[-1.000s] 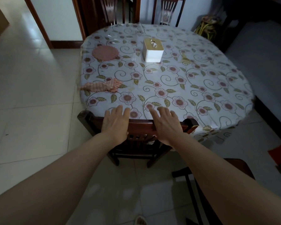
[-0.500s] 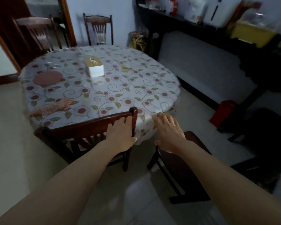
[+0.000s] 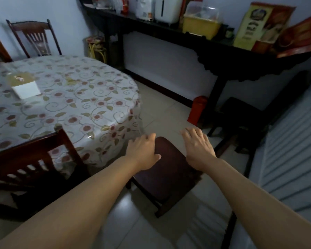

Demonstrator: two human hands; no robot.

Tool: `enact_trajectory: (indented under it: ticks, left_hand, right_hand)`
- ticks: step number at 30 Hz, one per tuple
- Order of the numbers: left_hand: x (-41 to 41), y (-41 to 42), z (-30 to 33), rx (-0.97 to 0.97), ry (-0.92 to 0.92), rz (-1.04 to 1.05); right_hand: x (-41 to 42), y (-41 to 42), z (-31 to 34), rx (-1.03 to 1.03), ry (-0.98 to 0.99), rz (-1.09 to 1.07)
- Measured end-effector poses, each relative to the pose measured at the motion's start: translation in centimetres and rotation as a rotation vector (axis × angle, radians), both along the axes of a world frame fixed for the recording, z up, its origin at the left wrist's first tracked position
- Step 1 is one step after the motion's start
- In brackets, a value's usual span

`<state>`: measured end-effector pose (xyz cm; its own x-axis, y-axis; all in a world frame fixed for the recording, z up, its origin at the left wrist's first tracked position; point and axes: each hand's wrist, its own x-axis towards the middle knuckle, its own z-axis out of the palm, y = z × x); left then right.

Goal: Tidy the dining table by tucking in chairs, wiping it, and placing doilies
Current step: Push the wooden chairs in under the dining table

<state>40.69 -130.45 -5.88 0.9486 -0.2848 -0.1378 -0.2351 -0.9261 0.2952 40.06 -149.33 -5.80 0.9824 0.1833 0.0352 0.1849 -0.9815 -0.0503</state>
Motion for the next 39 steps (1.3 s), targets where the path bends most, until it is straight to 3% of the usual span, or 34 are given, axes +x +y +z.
enact_trajectory:
  ticks: [8, 12, 16, 27, 35, 39]
  left_hand:
    - [1.5, -15.7, -3.8, 0.061, 0.097, -0.114]
    - [2.0, -20.6, -6.0, 0.137, 0.186, -0.14]
    - [2.6, -22.3, -7.0, 0.134, 0.206, -0.122]
    - [9.6, -15.4, -3.9, 0.114, 0.212, -0.119]
    - [18.1, -5.4, -1.1, 0.102, 0.008, 0.128]
    - [20.9, -2.5, -1.4, 0.101, -0.086, 0.277]
  right_hand:
    - [1.4, -14.1, -4.1, -0.051, 0.143, -0.102]
    - [2.3, -17.7, -6.6, -0.065, 0.251, -0.089]
    - [2.8, -18.3, -8.9, -0.057, 0.214, -0.064]
    - [9.6, -12.2, -6.5, -0.04, 0.106, 0.041]
    - [20.6, -3.3, -1.8, -0.151, -0.019, 0.265]
    - [26.2, -1.6, -0.1, -0.101, -0.019, 0.238]
